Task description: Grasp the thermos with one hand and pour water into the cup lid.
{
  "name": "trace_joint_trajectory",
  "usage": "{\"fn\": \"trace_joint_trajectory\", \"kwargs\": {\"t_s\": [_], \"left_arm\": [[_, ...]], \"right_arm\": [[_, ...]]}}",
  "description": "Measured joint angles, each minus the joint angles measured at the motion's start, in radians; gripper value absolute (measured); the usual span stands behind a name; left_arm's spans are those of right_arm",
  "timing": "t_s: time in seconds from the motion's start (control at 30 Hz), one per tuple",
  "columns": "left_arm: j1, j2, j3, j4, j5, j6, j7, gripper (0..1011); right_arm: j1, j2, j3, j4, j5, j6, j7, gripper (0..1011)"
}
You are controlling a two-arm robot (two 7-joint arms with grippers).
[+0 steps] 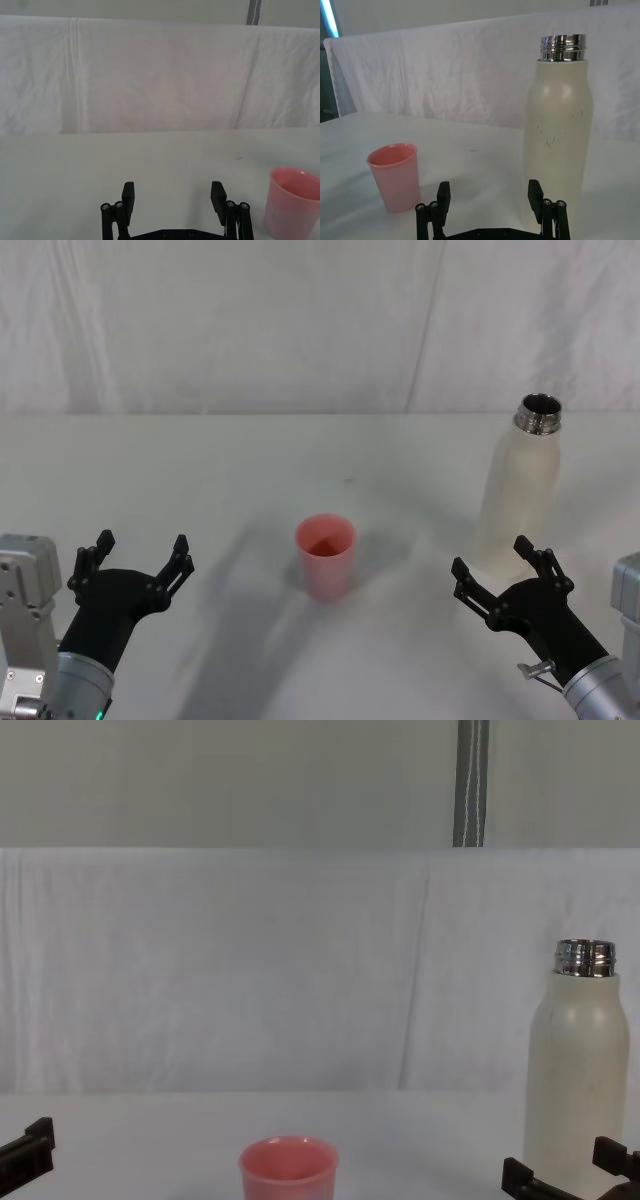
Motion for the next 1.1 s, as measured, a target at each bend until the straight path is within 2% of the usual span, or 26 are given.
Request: {"fn": "trace_joint_trajectory", "kwargs": {"t_s": [1.1], "left_arm": [[0.000,0.000,0.000,0.000,0.000,0.000,0.000,1001]], "right_arm": [[0.000,0.000,0.002,-0.001,0.000,0.002,-0.002,1000]]}}
